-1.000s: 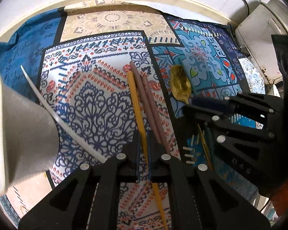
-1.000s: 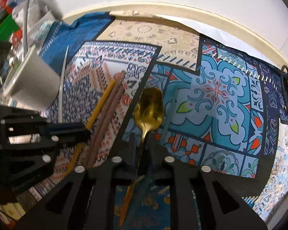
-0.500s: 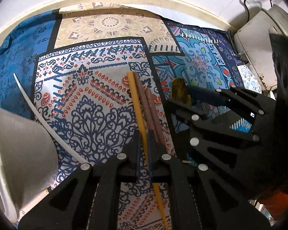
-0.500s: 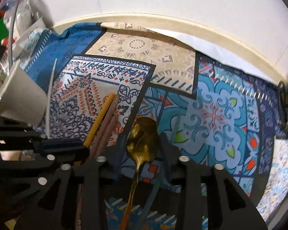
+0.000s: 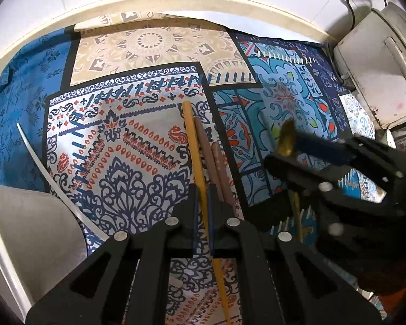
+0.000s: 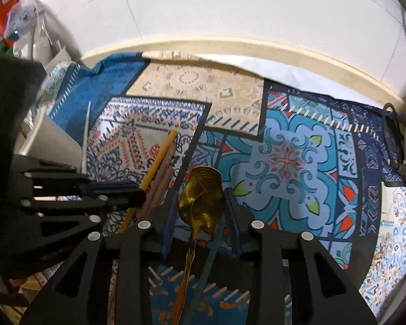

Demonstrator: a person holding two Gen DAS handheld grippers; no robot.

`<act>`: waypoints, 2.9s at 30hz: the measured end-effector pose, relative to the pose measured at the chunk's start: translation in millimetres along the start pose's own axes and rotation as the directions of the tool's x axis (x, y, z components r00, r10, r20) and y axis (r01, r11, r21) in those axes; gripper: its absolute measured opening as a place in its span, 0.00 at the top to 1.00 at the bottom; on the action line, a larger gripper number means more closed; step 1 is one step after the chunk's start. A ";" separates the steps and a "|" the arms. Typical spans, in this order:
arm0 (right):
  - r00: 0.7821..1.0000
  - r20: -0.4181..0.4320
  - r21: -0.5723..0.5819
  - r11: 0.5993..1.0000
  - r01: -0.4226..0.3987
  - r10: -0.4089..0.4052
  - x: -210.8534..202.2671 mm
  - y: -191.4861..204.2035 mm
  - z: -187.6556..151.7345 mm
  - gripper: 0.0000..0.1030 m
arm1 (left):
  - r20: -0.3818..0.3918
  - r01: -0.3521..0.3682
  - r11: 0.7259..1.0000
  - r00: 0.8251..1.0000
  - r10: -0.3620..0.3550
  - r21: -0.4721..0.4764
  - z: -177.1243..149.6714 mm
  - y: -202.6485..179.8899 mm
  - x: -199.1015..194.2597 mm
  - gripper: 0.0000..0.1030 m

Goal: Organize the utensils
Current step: 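Grasp a gold spoon with the right tool while the left tool reaches toward the chopsticks, then grasp a teal chopstick with the left tool while the right tool holds the spoon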

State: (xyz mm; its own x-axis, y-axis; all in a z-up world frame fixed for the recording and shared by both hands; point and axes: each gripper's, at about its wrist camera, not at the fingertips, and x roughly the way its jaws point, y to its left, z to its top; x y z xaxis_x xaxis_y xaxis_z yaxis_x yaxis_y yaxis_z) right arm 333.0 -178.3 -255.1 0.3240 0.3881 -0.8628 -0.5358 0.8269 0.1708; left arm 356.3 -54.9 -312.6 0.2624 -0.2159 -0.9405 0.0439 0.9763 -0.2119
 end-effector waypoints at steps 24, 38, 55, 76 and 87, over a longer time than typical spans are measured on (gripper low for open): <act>0.988 0.155 0.020 0.999 -0.027 0.024 -65.3 -2.8 3.8 0.70 | 0.118 -0.031 1.000 0.993 0.030 0.000 -23.5 -13.5 -55.0 0.99; 0.959 0.284 0.082 0.997 0.000 -0.024 -127.3 -31.2 4.7 0.70 | 0.011 0.037 0.999 0.999 -0.037 0.023 -10.1 -51.9 -11.9 0.90; 0.948 0.307 0.124 0.991 0.047 -0.084 -142.2 -57.9 -1.7 0.70 | -0.012 -0.044 0.998 0.999 0.044 0.040 14.8 -89.2 26.6 0.90; 0.944 0.318 0.115 0.992 0.057 -0.091 -146.0 -48.8 0.8 0.70 | 0.154 -0.013 0.998 0.988 0.005 0.055 -2.6 -83.4 -35.1 0.99; 0.934 0.346 0.080 0.995 0.062 -0.086 -156.6 -28.9 2.6 0.70 | 0.241 0.010 0.994 0.970 -0.036 0.110 -26.7 -85.9 -90.4 1.00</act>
State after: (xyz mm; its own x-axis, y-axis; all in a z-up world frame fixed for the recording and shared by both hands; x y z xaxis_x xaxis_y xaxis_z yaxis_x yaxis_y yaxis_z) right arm 299.7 -261.9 -123.7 0.6189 0.4320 -0.6560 -0.4501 0.8795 0.1545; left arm 303.0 -119.6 -216.5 0.4856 -0.2413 -0.8402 0.1518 0.9698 -0.1908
